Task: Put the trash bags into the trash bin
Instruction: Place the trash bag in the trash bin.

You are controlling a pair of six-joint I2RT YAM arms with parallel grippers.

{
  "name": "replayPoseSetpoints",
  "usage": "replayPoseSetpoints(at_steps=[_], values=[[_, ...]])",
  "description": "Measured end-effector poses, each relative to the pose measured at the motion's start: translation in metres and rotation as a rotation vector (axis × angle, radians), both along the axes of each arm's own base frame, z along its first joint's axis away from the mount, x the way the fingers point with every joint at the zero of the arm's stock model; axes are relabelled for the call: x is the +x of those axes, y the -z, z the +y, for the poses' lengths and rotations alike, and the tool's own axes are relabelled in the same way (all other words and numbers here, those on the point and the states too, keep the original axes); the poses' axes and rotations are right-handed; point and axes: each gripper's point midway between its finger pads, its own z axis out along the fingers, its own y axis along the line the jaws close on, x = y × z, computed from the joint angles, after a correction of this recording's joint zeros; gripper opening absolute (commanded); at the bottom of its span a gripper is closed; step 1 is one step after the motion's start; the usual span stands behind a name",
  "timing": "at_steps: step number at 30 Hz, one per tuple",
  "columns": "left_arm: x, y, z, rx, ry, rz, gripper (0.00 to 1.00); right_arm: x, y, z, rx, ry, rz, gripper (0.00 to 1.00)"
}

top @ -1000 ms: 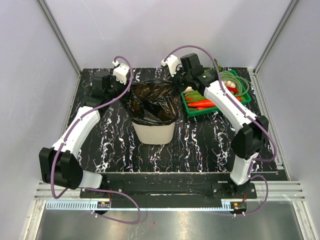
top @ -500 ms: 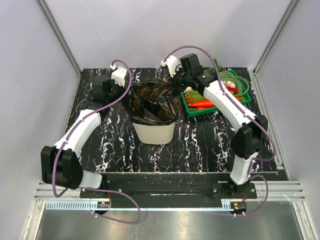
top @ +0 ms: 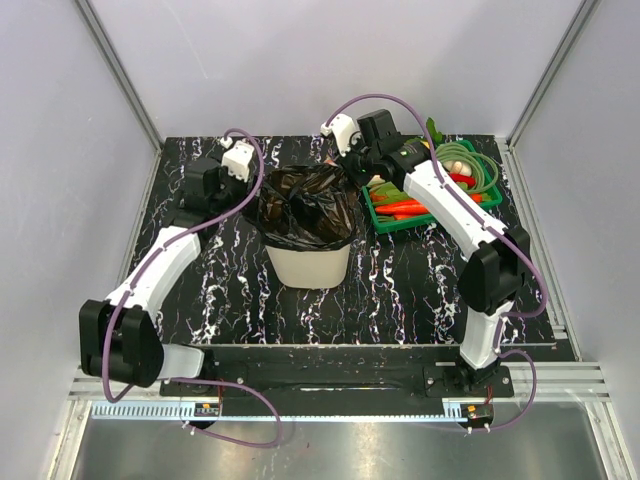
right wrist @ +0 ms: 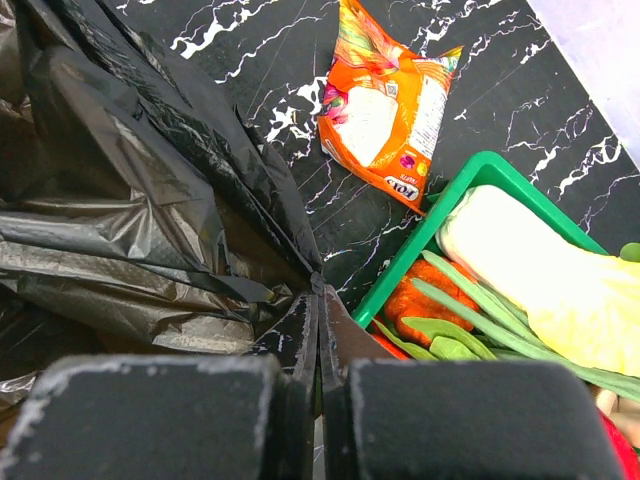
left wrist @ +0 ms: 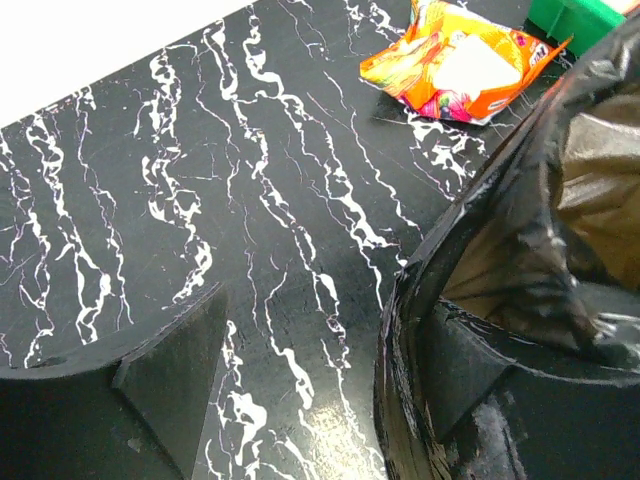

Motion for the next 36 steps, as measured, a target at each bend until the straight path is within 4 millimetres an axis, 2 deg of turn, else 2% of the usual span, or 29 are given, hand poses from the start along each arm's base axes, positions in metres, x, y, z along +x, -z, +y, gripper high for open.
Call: replayPoseSetpoints(at_steps=[7,12,17,21,25,27,31,36], values=[[-0.015,-0.010,0.002,0.020,0.029,-0.027,0.79,0.000,0.000,-0.001,-0.002,0.003,0.000,0.00],[-0.028,-0.018,0.002,0.042,0.061,-0.033,0.81,-0.001,0.008,-0.006,-0.024,0.019,0.009,0.02],[-0.040,-0.016,0.004,0.078,0.091,-0.012,0.83,-0.003,0.007,-0.015,-0.047,0.048,-0.002,0.06],[-0.049,-0.017,0.004,0.095,0.113,0.006,0.84,-0.004,-0.001,-0.023,-0.058,0.071,-0.026,0.15],[-0.058,-0.033,0.004,0.103,0.136,-0.010,0.86,-0.007,-0.011,-0.031,-0.070,0.090,-0.055,0.32],[-0.064,-0.048,0.004,0.105,0.146,-0.029,0.86,-0.009,-0.016,-0.037,-0.080,0.102,-0.071,0.40],[-0.074,-0.081,0.005,0.118,0.166,-0.086,0.89,-0.012,-0.024,-0.046,-0.097,0.122,-0.097,0.48],[-0.091,-0.102,0.005,0.143,0.206,-0.112,0.91,-0.021,-0.032,-0.058,-0.119,0.143,-0.113,0.55]])
